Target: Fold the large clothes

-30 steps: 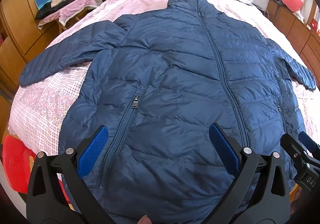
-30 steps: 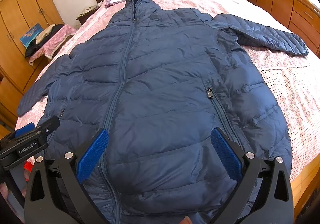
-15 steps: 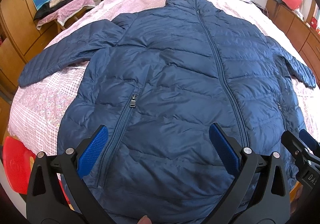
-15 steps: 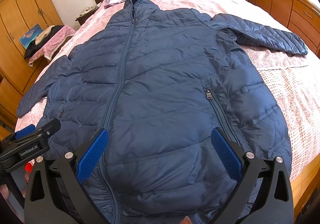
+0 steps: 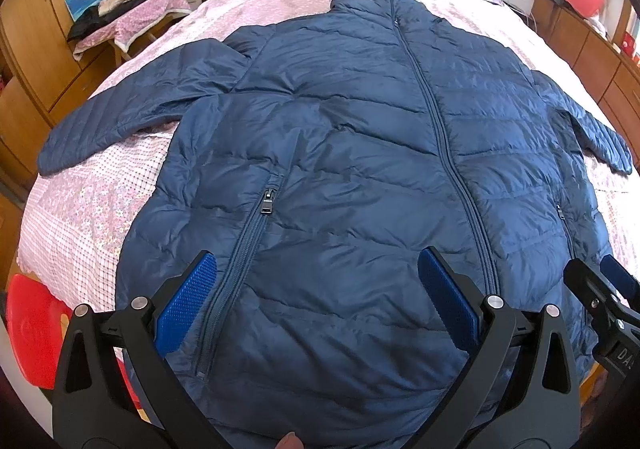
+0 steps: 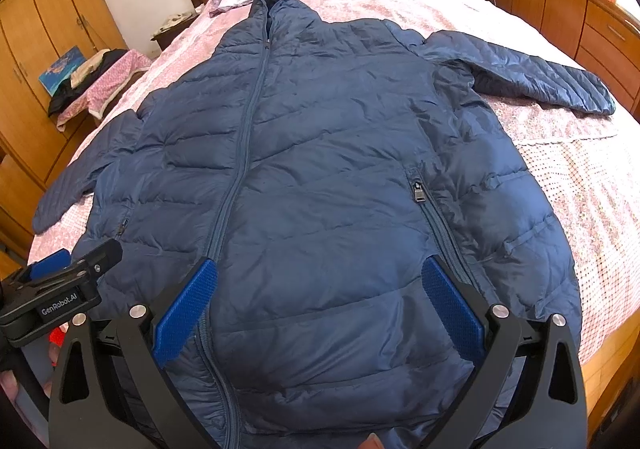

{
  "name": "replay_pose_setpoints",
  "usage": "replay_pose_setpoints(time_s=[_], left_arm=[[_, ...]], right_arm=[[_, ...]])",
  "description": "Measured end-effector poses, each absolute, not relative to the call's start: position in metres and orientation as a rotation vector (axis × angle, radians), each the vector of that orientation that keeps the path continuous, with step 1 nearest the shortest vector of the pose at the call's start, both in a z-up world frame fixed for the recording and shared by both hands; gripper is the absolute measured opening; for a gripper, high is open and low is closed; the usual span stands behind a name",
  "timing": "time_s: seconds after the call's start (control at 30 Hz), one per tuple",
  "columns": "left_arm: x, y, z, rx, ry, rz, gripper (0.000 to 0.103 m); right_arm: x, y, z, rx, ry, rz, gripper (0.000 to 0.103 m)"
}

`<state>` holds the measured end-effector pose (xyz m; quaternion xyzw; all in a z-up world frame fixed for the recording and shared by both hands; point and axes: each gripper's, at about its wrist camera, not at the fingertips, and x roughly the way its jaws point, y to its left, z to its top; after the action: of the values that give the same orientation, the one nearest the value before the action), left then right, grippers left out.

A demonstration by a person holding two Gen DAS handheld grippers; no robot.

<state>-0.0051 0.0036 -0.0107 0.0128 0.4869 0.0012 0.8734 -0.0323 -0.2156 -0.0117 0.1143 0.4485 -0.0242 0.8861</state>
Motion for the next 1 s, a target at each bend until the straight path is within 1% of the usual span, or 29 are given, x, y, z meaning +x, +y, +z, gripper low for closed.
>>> replay_pose_setpoints(time_s=[1.0], left_arm=[[-0.0059,-0.0013,-0.0049,0.039,1.019,-0.011,0.1]], right_arm=[[-0.0302,-0.2161,-0.008,0.24,0.932,-0.045,0.098]])
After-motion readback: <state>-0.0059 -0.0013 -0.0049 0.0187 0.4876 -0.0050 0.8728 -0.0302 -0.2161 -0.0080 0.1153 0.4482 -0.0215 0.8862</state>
